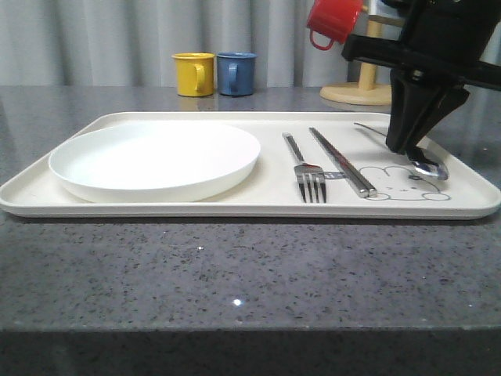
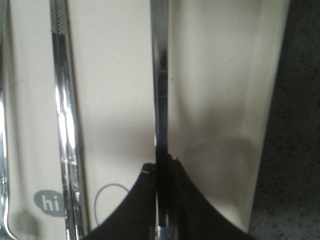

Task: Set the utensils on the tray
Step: 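Lower the spoon onto the tray beside the chopsticks and release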

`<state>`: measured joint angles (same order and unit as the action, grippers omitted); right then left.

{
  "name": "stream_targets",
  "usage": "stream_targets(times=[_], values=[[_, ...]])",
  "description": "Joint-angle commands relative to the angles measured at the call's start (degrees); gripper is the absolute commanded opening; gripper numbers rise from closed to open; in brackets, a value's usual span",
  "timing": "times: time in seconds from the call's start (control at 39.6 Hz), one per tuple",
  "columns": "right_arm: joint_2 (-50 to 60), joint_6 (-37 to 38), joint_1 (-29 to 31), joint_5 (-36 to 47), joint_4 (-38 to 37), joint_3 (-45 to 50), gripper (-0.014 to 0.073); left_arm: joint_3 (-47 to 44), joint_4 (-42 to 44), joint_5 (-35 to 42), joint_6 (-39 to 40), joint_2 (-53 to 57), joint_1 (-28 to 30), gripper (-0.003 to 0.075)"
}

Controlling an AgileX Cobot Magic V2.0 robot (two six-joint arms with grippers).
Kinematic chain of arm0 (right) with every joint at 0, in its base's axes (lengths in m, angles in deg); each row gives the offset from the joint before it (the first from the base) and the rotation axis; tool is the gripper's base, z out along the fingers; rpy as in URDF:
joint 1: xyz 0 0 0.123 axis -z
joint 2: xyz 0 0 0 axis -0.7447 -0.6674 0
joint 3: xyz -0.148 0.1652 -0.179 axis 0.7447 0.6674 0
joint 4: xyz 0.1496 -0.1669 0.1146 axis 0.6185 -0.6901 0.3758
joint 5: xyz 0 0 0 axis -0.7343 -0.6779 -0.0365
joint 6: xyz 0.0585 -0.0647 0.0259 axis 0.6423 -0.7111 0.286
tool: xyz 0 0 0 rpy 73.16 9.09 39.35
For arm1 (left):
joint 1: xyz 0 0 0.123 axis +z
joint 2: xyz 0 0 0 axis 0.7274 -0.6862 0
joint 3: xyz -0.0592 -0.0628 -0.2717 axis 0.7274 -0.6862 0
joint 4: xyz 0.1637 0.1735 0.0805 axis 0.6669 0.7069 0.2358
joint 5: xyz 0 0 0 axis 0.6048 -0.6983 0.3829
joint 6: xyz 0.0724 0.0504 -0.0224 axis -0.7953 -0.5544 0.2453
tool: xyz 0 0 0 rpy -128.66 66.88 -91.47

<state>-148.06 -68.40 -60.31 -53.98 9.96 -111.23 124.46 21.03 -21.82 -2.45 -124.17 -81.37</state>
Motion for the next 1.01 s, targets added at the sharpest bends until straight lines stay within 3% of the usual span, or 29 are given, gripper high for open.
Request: stream_targets(times=[0.0,0.1,0.3,0.71,0.98], values=[[1.6,0.44,0.08,1.92,1.74,-1.22,-0.0047,1.49,-0.28,3.89,0.48,0.28,-0.42,-0.0018],[1.73,0.44,0.08,2.56,2.35,-1.22,-0.0006,1.49,-0.28,3.89,0.48,0.28,-0.42,-0.0018],[2.47,0.39,0.08,2.58,1.67,-1.22,0.0274,1.49,-0.28,3.89,0.48,0.28,-0.42,-0.0018],[18.43,-8.63,0.08,-5.15,-3.32,-0.49,0.0286,1.49,-0.28,3.89,0.48,0.28,-0.42,-0.0018],[36.9,-15.42,0.08,-3.46,-3.09,9.99,0.0286,1.49,-0.28,3.89,0.48,0.28,-0.42,-0.0018]])
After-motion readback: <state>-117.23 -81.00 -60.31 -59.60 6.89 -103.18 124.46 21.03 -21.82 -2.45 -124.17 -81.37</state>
